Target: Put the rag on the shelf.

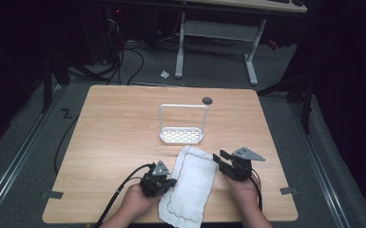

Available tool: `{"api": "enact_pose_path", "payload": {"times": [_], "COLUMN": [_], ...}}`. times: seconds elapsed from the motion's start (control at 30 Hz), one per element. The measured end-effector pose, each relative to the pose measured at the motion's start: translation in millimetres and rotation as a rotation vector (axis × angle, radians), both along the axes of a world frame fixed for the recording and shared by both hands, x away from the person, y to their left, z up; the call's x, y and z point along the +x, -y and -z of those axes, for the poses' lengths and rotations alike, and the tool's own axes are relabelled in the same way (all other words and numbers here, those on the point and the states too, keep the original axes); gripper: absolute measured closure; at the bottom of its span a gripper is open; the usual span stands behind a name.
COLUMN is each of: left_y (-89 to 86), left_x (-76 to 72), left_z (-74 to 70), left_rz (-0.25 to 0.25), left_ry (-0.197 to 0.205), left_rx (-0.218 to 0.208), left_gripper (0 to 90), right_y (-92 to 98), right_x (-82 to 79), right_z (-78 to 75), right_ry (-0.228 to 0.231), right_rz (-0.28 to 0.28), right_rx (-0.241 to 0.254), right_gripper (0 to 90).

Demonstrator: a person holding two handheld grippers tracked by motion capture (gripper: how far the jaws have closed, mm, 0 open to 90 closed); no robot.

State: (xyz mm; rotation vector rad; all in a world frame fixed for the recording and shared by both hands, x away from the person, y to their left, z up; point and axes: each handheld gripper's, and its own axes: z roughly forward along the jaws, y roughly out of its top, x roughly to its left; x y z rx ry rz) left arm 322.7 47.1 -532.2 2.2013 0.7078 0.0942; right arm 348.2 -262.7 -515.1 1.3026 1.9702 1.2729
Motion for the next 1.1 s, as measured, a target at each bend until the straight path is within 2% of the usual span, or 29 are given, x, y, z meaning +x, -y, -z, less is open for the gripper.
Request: {"api": "enact_pose_path", "payload": {"times": [0.03, 0.07, 0.1, 0.13, 0.2, 0.27, 0.3, 0.33, 0.37, 0.4, 0.43, 0.47, 0.5, 0.53, 0.57, 0.63, 0.67, 0.77, 0.87, 0.9, 0.97, 1.03, 1.07, 1.1], "left_y": [-4.3, -9.3, -9.3, -11.3, -11.0, -11.8, -16.8, -16.8, -20.9, -24.2, -24.2, -21.5, -21.5, -18.7, -12.2, -8.1, -0.2, 8.0, 10.0, 11.8, 13.0, 15.4, 16.7, 17.4], "left_x": [-8.6, -19.6, -19.6, -30.4, -35.8, -34.6, -23.4, -23.4, -11.4, 7.6, 7.6, 32.0, 32.0, 43.2, 58.0, 63.4, 71.7, 76.6, 76.2, 75.1, 73.9, 71.7, 70.2, 68.3], "left_z": [1.1, 2.8, 2.8, 2.9, 0.9, -1.2, -6.1, -6.1, -8.2, -8.7, -8.7, -6.5, -6.5, -5.2, -4.7, -4.7, -4.0, -0.5, -0.1, 0.8, 1.6, 2.6, 3.2, 5.0], "left_rz": [-0.003, -0.004, -0.004, 0.016, 0.032, 0.026, -0.030, -0.030, -0.081, -0.166, -0.166, -0.231, -0.231, -0.248, -0.273, -0.275, -0.284, -0.293, -0.297, -0.300, -0.303, -0.311, -0.308, -0.312], "left_ry": [-0.010, -0.037, -0.037, -0.053, -0.047, -0.033, 0.009, 0.009, 0.009, 0.032, 0.032, 0.012, 0.012, -0.002, 0.010, 0.015, 0.014, -0.004, -0.007, -0.008, -0.006, 0.005, 0.015, 0.025], "left_rx": [-0.014, -0.040, -0.040, -0.045, -0.039, -0.046, -0.075, -0.075, -0.104, -0.116, -0.116, -0.046, -0.046, -0.039, -0.047, -0.055, -0.046, -0.024, -0.030, -0.041, -0.047, -0.049, -0.048, -0.058], "left_gripper": [89.8, 89.8, 89.8, 89.5, 87.0, 78.0, 73.2, 69.1, 63.0, 56.8, 52.8, 50.3, 45.4, 45.4, 43.2, 43.7, 45.1, 48.9, 56.2, 58.4, 60.2, 67.3, 67.3, 72.0], "right_y": [-6.2, -8.9, -8.9, -17.5, -24.1, -30.5, -32.9, -32.9, -36.4, -36.9, -36.9, -37.5, -37.4, -37.4, -37.6, -37.4, -36.9, -35.5, -35.5, -36.7, -37.5, -40.0, -40.0, -42.6], "right_x": [-0.8, -1.3, -1.3, -3.3, -5.0, -6.1, -6.2, -6.2, -5.8, -5.4, -5.4, -4.8, -4.1, -4.1, -3.1, -2.4, -1.7, 1.0, 4.2, 8.7, 11.3, 20.9, 20.9, 25.5], "right_z": [1.1, 1.5, 1.5, 3.3, 4.6, 5.3, 5.6, 5.6, 6.5, 6.9, 6.9, 7.7, 8.2, 8.2, 8.9, 9.4, 10.0, 10.7, 11.4, 12.6, 13.7, 16.7, 16.7, 18.5], "right_ry": [-0.008, -0.013, -0.013, -0.024, -0.030, -0.035, -0.035, -0.035, -0.040, -0.040, -0.040, -0.046, -0.046, -0.046, -0.054, -0.057, -0.072, -0.091, -0.116, -0.133, -0.138, -0.166, -0.166, -0.190], "right_rz": [-0.021, -0.028, -0.028, -0.052, -0.073, -0.095, -0.102, -0.102, -0.111, -0.114, -0.114, -0.117, -0.119, -0.119, -0.116, -0.120, -0.123, -0.134, -0.142, -0.144, -0.145, -0.137, -0.137, -0.145], "right_rx": [-0.012, -0.016, -0.016, -0.030, -0.041, -0.051, -0.052, -0.052, -0.054, -0.056, -0.056, -0.059, -0.061, -0.061, -0.067, -0.073, -0.074, -0.068, -0.056, -0.053, -0.051, -0.058, -0.058, -0.067], "right_gripper": [62.7, 62.9, 62.9, 63.7, 64.6, 65.2, 65.4, 65.4, 65.5, 65.5, 65.5, 65.5, 65.6, 65.6, 66.8, 66.8, 66.5, 64.4, 62.2, 58.4, 57.9, 58.5, 58.5, 59.7]}}
